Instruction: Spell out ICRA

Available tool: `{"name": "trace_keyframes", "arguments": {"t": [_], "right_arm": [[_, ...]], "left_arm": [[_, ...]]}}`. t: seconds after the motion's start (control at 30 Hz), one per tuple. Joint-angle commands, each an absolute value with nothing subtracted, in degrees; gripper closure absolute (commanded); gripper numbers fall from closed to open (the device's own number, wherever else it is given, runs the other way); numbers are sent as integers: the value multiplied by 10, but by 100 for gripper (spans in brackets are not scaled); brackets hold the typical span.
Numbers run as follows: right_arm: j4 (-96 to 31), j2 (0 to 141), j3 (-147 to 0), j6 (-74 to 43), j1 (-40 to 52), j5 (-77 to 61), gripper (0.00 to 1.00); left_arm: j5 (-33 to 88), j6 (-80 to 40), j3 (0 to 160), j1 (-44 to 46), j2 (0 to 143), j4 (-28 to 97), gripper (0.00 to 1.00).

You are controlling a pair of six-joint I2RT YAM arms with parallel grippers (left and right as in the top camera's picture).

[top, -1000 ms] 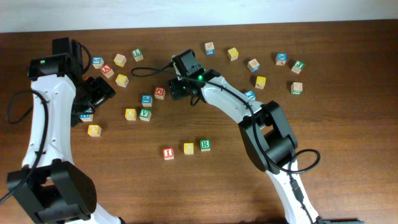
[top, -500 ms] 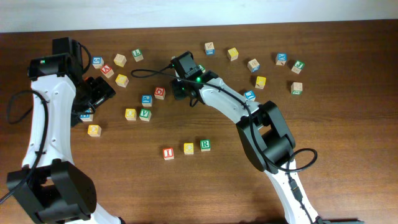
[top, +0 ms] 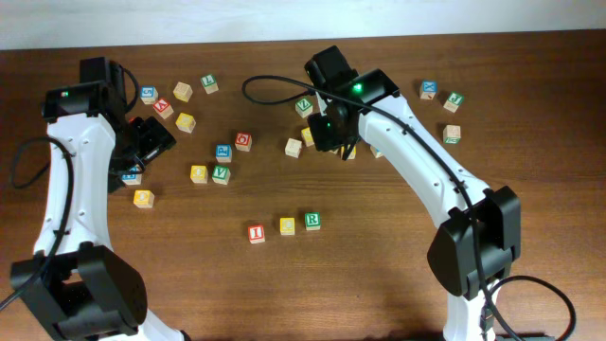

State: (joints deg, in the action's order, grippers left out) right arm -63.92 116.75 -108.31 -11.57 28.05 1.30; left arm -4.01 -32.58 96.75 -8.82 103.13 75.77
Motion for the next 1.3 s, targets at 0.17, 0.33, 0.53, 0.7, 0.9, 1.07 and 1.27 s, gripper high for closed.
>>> {"name": "trace_keyframes", "arguments": {"t": [0.17, 0.33, 0.53, 0.7, 0.9, 1.07, 1.27], "right_arm": [[-420, 1212, -967, -133, 288, -108, 43], [-381, 1228, -966, -192, 297, -64, 45], [-375, 1249, -966, -216, 297, -64, 45], [-359, 1265, -966, -280, 305, -75, 38], [-340, 1290, -966, -351, 329, 7, 37], [-320, 1305, -966, -355, 330, 5, 53], [-352, 1309, -978, -289, 331, 43, 63]], "left_arm": [[-41, -331, 970, -89, 1023, 757, 1], [-41, -331, 970, -89, 1023, 757, 1], [-41, -331, 970, -89, 1023, 757, 1], [-41, -331, 970, -89, 1023, 757, 1], [-41, -331, 970, -88, 1023, 757, 1], [-41, -331, 970, -88, 1023, 757, 1], [-41, -331, 970, -88, 1023, 757, 1]]}}
